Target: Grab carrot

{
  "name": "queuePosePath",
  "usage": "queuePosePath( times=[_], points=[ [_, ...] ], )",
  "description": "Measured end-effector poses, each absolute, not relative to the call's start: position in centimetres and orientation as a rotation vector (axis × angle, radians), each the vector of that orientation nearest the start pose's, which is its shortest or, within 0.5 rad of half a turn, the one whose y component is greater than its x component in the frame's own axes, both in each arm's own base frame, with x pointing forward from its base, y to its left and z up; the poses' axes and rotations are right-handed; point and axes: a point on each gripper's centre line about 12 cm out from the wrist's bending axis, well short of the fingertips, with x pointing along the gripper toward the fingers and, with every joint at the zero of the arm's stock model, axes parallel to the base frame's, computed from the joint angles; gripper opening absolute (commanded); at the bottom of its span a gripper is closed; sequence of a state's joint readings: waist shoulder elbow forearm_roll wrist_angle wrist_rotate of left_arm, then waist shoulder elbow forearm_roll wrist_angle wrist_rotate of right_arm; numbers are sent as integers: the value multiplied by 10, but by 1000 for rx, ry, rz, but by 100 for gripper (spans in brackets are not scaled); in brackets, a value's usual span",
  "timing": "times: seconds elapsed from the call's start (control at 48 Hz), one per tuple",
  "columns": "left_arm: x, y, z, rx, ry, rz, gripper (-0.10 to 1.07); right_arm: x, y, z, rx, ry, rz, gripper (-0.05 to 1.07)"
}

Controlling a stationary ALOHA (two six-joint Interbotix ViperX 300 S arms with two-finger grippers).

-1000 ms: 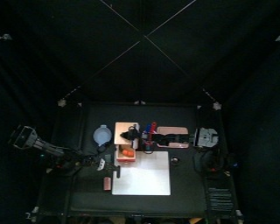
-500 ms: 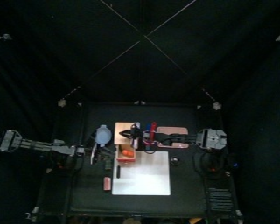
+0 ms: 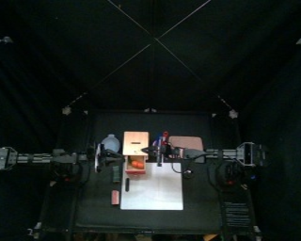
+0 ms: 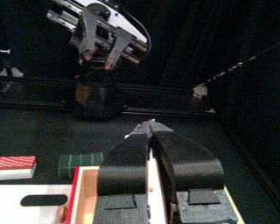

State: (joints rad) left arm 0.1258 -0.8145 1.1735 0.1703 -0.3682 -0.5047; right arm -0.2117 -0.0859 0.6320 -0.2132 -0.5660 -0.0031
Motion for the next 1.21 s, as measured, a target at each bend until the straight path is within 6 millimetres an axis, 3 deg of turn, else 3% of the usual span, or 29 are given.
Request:
queuePosePath(
  times=[0.271, 0.604, 0.771, 0.938, 1.208],
  points=[
    [222, 19, 277, -295, -31, 43, 70, 402, -73, 279, -188, -9, -99, 4],
    [238, 13, 272, -201, -16, -12, 70, 434, -74, 266, -193, 7, -75, 4],
    [236, 14, 272, -63, -16, -25, 70, 439, -75, 266, -171, 29, -84, 4],
    [235, 28, 273, 50, -16, 28, 70, 440, -79, 254, -78, 170, -136, 5],
    [228, 50, 277, 57, -33, 128, 70, 444, -74, 247, 58, 530, -165, 5]
  ],
)
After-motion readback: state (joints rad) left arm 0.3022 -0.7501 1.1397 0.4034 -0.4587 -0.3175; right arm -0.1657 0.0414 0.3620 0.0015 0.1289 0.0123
